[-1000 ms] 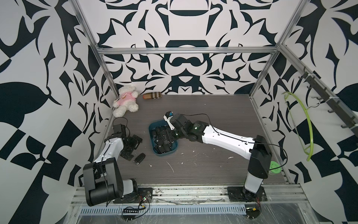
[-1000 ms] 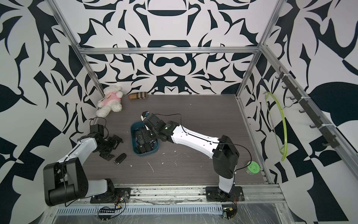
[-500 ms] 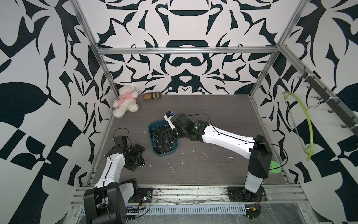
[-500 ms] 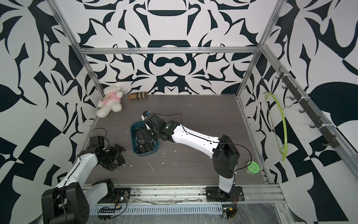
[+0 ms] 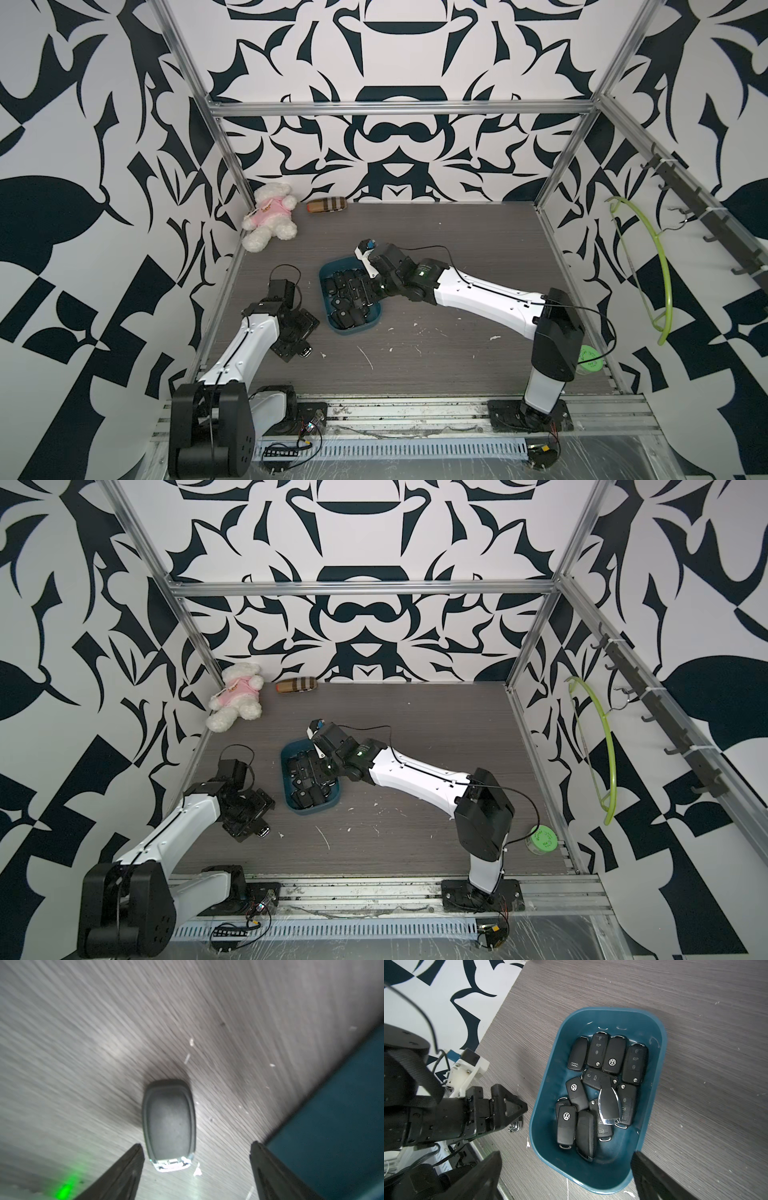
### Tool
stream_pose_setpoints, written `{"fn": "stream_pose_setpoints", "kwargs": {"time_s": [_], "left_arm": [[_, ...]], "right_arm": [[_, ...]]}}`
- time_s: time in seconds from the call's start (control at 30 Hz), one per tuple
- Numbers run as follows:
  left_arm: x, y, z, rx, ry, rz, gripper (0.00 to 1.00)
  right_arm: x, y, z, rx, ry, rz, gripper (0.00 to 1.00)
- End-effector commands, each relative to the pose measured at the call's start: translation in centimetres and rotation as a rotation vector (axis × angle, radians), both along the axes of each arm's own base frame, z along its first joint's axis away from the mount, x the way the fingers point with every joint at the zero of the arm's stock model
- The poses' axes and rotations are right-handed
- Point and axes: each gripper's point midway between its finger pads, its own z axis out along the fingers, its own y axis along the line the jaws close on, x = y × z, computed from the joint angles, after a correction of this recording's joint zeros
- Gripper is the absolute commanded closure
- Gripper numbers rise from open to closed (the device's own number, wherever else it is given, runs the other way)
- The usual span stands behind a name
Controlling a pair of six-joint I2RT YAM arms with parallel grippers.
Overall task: Place the car key into the storage box
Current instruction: Pick up the car key from the center of the board.
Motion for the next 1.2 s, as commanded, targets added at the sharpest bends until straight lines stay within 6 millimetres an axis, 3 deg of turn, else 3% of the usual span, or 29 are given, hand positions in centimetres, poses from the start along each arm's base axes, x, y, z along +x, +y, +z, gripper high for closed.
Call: {"fn": "stream_pose_setpoints", "kwargs": {"time_s": [0.0,0.27,0.53,0.73,0.97,1.17], "left_arm": [[-1.7,1.6,-0.5,0.122,0.11,-0.015,0.21],[-1.1,1.5,-1.5,0.14,0.099,-0.021,0.27],[-0.6,1.5,-1.8,0.137,0.039,0.0,0.53],[-0.8,1.5,-1.8,0.133,0.016,0.015,0.62],[-0.3,1.8,1.0,0.155,-0.026,-0.008,0.67],[1.5,1.8,5.7,0.172,-0.095,-0.068,0.66]], "right_arm": [[0.2,0.1,1.6,0.043,-0.019,-0.011,0.0],[0.2,-0.2,1.7,0.039,-0.022,-0.018,0.0],[0.3,0.0,1.9,0.041,-0.019,-0.015,0.0],[0.3,-0.2,2.0,0.033,-0.02,-0.015,0.0],[0.7,-0.2,2.0,0.039,-0.013,-0.032,0.0],[1.6,-1.3,2.2,0.051,-0.013,-0.082,0.0]]}}
